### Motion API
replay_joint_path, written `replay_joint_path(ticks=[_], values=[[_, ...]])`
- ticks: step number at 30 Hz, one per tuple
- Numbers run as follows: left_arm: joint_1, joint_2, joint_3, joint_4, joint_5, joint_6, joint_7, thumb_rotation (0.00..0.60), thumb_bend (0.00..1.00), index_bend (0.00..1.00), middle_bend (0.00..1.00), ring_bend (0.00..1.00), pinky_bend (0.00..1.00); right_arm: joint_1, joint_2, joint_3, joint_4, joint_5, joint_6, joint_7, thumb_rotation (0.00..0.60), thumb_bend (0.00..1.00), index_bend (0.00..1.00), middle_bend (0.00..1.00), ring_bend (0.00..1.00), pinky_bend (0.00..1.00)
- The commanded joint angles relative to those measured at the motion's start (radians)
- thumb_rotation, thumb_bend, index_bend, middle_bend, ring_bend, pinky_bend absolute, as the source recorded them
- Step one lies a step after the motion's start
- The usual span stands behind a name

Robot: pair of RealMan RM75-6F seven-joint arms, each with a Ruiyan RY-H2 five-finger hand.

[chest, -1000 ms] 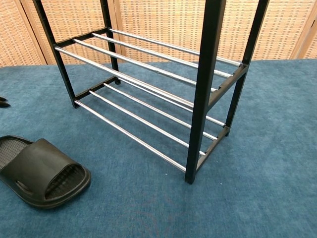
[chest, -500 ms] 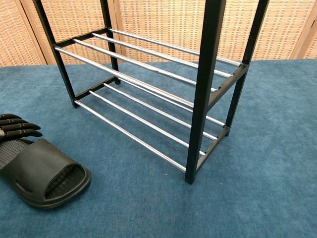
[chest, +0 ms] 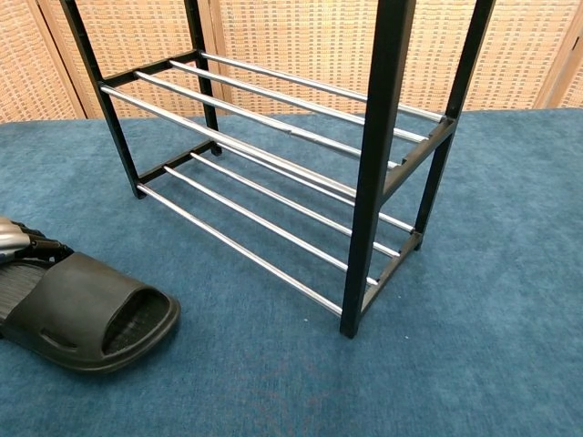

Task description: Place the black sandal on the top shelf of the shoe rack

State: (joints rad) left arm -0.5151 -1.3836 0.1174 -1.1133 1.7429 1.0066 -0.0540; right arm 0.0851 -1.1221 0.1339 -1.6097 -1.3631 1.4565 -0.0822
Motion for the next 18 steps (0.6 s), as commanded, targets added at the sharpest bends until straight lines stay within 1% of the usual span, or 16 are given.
replay_joint_path(ticks=[1,7,9,12,14,18], values=[[0.014,0.02,0.01,-0.008,0.007,0.042,-0.007,0.6,0.25,0.64,0.55,0.47,0.48,0.001,0.001,-0.001,-0.001,0.0,-0.002,0.0,0.6,0.0,0.0,0.0,0.0,0.0],[0.047,0.075,0.002,-0.049,-0.014,0.119,-0.011,0.6,0.24,0.64,0.55,0.47,0.48,-0.001,0.004,-0.004,-0.006,-0.004,0.0,0.001,0.6,0.0,0.0,0.0,0.0,0.0],[0.067,0.101,-0.004,-0.065,-0.025,0.159,-0.006,0.6,0.25,0.64,0.55,0.47,0.48,-0.002,0.006,-0.005,-0.009,-0.005,0.0,0.003,0.6,0.0,0.0,0.0,0.0,0.0],[0.107,0.157,-0.006,-0.096,-0.044,0.219,0.033,0.6,0.24,0.64,0.55,0.47,0.48,-0.003,0.01,-0.007,-0.013,-0.007,-0.001,0.005,0.6,0.0,0.0,0.0,0.0,0.0],[0.139,0.207,-0.012,-0.136,-0.07,0.256,0.061,0.6,0.24,0.64,0.55,0.47,0.48,-0.003,0.012,-0.008,-0.015,-0.007,-0.003,0.006,0.6,0.0,0.0,0.0,0.0,0.0],[0.173,0.291,-0.044,-0.228,-0.128,0.312,0.035,0.6,0.25,0.64,0.55,0.48,0.49,-0.002,0.015,-0.01,-0.02,-0.012,-0.005,0.006,0.6,0.0,0.0,0.0,0.0,0.0]])
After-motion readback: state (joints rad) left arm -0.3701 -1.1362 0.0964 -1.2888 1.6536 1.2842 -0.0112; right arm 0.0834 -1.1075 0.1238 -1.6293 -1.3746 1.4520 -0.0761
